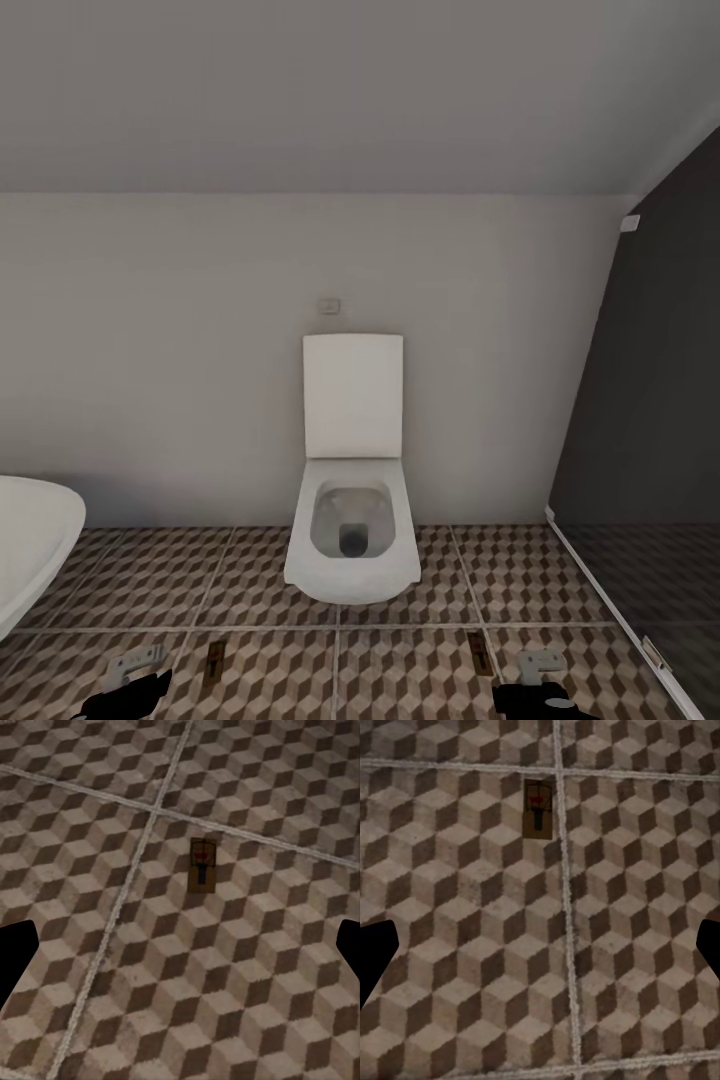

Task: Take the four mousetraps from the cabinet in the bathroom and place them on the bathroom floor. Make sure all four end up on the same floor surface, and ensure that at least two of them are either under or directly next to the same bathroom sink.

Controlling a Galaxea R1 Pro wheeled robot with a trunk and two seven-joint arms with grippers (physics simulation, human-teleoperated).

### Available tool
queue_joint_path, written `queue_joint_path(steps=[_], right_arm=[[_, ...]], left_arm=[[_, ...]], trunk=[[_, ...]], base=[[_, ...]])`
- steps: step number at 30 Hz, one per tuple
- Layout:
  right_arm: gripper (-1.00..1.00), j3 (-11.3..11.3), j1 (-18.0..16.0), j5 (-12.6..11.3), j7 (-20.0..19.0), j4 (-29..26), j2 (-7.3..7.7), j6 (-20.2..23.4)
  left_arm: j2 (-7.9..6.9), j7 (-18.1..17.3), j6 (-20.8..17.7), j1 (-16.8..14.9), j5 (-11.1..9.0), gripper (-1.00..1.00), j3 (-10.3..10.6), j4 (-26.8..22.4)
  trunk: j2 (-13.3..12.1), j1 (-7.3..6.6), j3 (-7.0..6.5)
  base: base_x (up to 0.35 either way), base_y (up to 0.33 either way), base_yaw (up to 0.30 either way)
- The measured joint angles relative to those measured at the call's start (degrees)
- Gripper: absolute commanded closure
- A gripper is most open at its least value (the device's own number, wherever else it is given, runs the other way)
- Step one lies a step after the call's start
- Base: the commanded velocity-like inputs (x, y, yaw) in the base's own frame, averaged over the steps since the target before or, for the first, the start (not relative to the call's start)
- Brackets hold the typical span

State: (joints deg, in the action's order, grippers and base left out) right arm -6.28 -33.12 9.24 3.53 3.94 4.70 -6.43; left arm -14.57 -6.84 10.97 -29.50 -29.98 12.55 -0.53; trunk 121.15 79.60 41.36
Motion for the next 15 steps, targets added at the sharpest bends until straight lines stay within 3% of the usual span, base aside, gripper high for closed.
queue_joint_path(steps=[15], right_arm=[[-1.0,0.0,0.0,0.0,0.0,0.0,0.02,0.0]], left_arm=[[-0.09,-0.01,0.02,-0.01,0.0,-1.0,0.0,0.0]], trunk=[[0.0,0.0,0.0]], base=[[0.0,0.0,0.0]])
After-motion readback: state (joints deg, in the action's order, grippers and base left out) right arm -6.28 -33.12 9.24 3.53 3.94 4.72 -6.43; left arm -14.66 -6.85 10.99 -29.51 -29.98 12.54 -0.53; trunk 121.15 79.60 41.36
